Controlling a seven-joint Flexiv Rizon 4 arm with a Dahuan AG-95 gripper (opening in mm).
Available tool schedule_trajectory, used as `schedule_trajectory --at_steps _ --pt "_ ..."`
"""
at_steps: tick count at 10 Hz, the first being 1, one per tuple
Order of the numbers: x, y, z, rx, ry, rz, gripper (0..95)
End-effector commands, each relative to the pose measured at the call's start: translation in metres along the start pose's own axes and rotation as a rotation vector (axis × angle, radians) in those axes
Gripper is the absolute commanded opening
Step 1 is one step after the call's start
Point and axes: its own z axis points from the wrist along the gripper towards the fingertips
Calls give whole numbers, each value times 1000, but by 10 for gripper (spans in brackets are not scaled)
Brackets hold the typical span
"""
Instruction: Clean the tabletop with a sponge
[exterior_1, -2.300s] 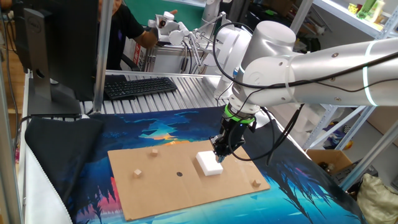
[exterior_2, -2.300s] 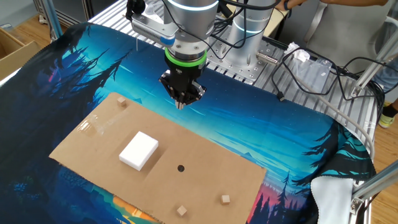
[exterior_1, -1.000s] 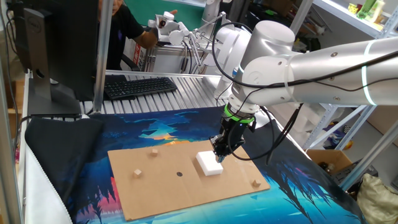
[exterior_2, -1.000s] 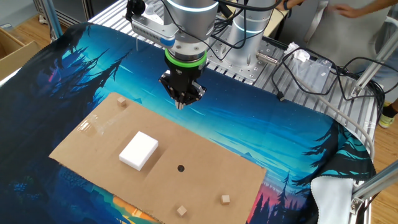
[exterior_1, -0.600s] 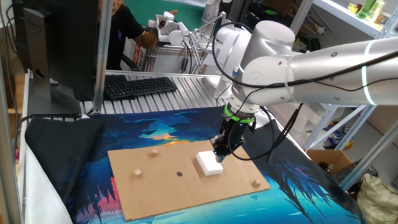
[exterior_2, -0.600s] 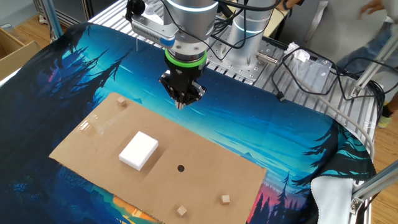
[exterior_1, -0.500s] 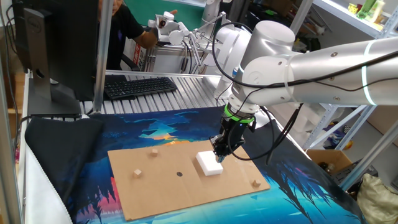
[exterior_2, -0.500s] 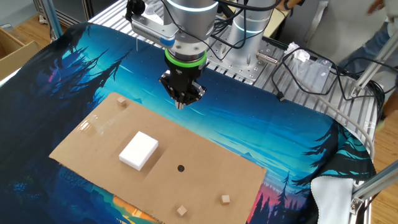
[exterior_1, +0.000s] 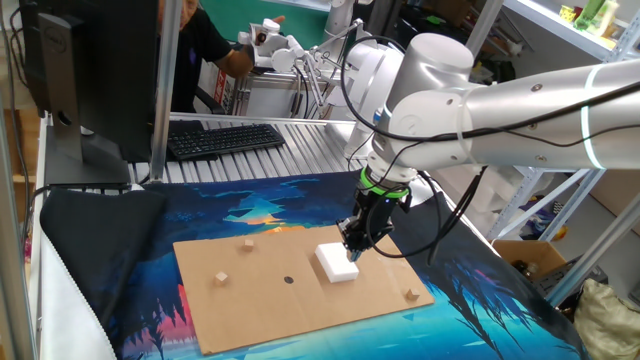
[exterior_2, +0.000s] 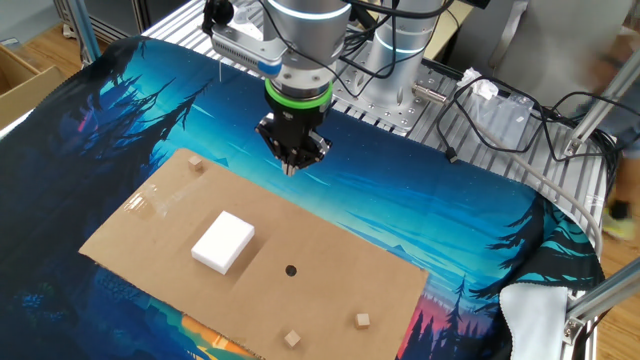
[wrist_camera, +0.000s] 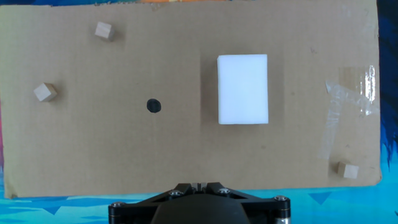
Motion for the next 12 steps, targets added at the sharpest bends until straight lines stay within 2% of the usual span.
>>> schedule_trajectory --at_steps 1,8,12 --pt "0 0 0 6 0 4 0" --pt "0 -1 1 3 6 -3 0" --pt "-9 -18 9 -2 15 -32 0"
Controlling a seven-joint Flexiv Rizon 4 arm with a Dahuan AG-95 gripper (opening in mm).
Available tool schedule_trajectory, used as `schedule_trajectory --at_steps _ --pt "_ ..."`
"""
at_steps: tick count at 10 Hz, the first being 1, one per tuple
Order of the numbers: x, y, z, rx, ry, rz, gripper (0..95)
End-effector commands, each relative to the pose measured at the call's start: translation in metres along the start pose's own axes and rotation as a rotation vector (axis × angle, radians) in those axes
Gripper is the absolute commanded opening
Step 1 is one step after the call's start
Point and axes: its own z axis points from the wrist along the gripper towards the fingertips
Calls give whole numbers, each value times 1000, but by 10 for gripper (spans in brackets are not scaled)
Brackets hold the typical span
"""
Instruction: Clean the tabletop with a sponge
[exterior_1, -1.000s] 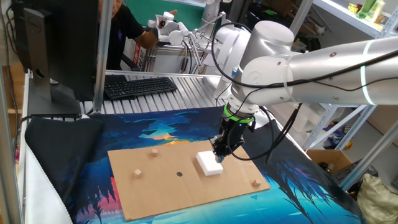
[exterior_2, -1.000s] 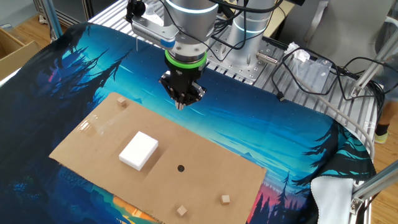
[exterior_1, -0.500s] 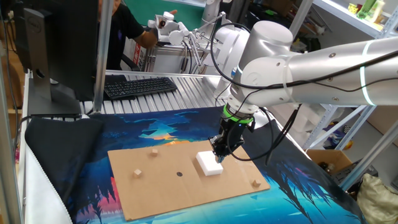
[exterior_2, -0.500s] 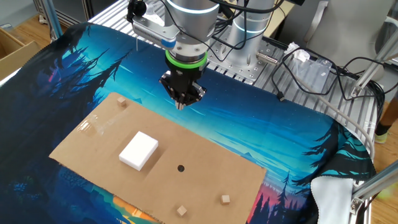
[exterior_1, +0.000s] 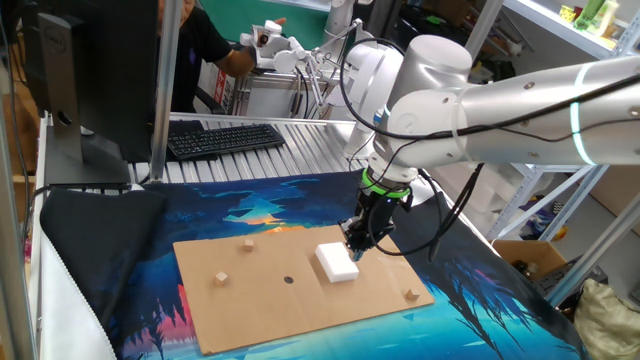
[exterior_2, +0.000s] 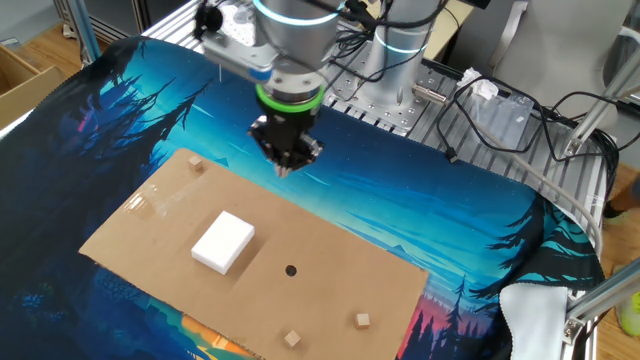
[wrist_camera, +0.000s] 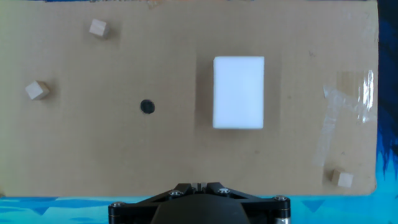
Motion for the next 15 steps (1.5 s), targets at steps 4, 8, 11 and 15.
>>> schedule_trajectory --at_steps 4,8,11,15 --pt "-19 -13 8 -7 14 -29 0" --pt "-40 -22 15 -9 24 -50 0" --pt "-55 -29 20 -19 26 -58 0" --pt "-74 -39 28 -30 31 -60 0"
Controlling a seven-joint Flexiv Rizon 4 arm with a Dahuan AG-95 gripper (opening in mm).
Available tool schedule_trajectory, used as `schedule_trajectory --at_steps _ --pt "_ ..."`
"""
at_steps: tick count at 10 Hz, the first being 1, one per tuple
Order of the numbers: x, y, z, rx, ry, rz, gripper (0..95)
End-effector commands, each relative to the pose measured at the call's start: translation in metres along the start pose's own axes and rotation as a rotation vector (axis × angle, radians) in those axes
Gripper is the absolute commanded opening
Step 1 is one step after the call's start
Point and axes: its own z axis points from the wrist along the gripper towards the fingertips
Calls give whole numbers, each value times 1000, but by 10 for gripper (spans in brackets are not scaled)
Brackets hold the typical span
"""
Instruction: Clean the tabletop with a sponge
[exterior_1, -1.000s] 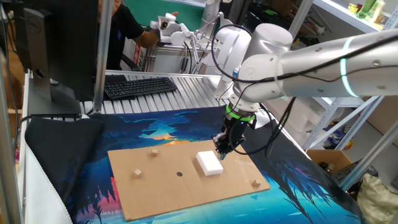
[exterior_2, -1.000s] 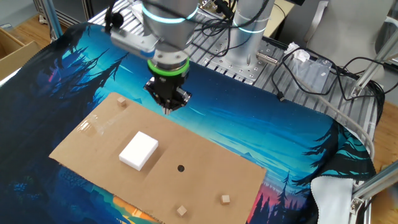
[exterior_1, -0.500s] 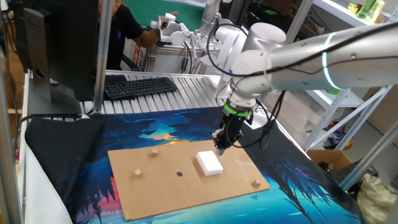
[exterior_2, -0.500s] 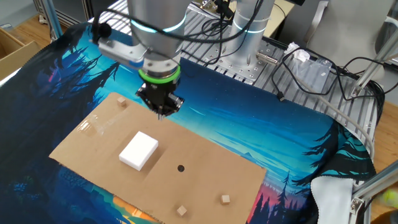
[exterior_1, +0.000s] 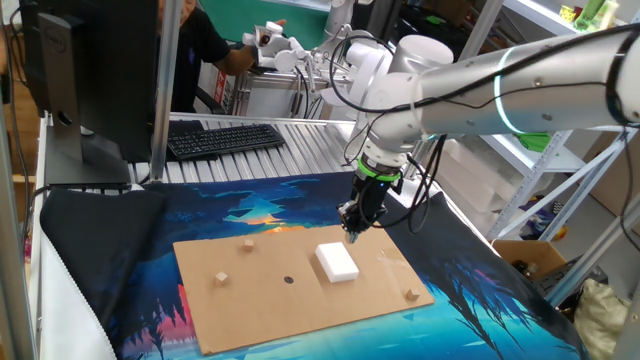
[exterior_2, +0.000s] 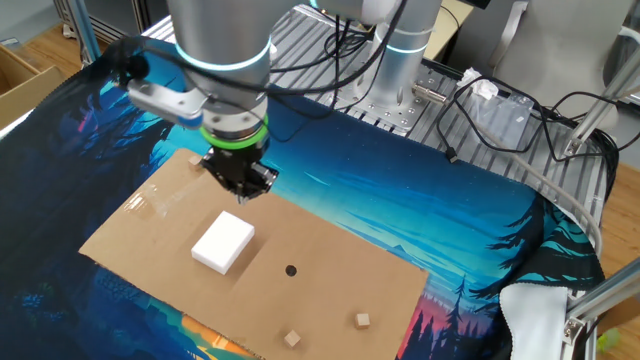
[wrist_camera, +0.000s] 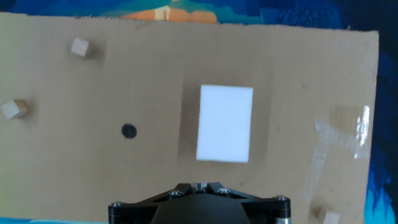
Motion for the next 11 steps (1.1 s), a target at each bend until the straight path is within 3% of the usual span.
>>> schedule_trajectory --at_steps 1,6,10,11 --pt "-7 -4 2 -5 8 -19 0" --pt "-25 -15 18 -28 11 -51 0" --pt "-28 -16 30 -31 13 -41 0" --pt "-29 -17 32 -30 13 -42 190"
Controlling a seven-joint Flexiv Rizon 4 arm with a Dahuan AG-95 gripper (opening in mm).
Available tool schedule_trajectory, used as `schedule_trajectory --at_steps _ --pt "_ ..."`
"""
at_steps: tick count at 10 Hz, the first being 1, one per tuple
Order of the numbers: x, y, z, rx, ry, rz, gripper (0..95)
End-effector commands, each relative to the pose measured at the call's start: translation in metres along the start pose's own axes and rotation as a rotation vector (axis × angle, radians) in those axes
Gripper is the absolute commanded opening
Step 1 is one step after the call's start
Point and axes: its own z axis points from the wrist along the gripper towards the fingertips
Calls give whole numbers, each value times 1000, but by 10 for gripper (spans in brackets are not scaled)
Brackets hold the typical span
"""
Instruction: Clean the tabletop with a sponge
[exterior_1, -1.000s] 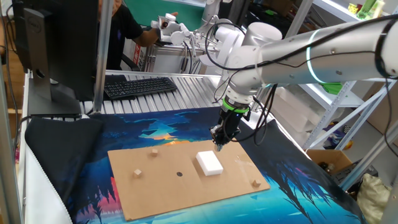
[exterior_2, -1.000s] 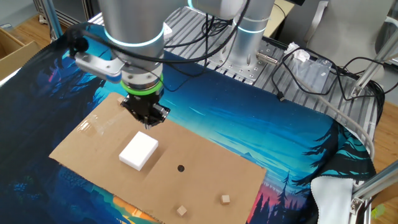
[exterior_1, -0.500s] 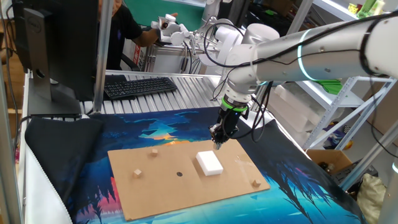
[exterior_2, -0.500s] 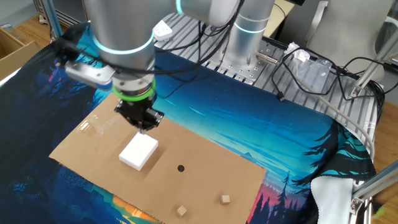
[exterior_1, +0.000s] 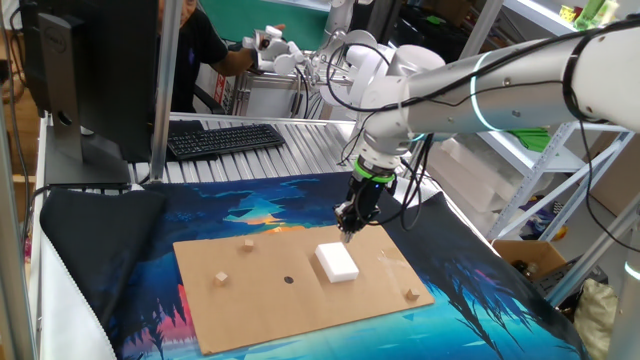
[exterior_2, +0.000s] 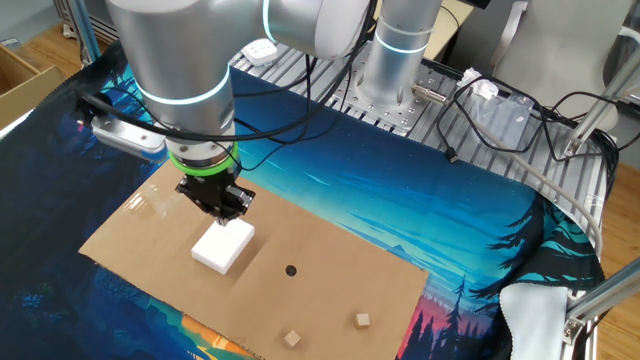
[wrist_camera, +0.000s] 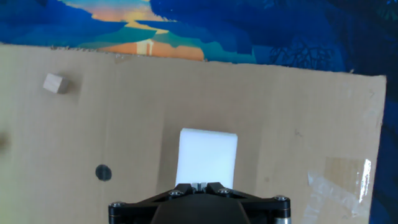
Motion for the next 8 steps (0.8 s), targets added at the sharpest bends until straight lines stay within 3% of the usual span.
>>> schedule_trajectory --at_steps 1,3,4,8 --pt "-2 -1 3 2 1 1 190" --pt "-2 -1 7 4 0 10 190" --pt "-2 -1 8 5 0 18 380" --pt "-1 -1 17 6 1 57 380"
